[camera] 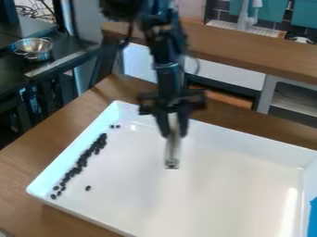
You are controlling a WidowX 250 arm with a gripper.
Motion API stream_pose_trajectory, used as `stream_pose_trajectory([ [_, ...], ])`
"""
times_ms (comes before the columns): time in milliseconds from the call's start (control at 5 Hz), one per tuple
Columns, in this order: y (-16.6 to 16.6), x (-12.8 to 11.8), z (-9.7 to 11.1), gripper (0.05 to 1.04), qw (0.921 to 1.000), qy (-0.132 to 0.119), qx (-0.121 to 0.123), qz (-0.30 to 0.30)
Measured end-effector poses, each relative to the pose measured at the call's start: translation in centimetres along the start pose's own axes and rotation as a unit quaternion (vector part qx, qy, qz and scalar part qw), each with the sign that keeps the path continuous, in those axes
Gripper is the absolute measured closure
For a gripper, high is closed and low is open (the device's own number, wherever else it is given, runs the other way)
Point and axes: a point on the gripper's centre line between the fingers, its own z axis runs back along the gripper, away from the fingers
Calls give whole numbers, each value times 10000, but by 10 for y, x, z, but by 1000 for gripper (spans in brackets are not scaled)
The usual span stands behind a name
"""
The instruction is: Sweep into pile
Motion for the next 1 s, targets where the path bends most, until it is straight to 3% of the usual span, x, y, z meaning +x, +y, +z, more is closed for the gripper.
stream_pose_trajectory([
  [200, -43, -17, -20, 733, 9994, 221, 88, -255],
  [400, -83, -36, -34, 733, 9979, -27, 212, -618],
  [600, -101, -49, -65, 692, 9964, 34, 480, -694],
  [800, -102, -41, -84, 387, 9963, -9, 719, -465],
  [1000, -110, -40, -76, 116, 9947, 274, 948, -303],
])
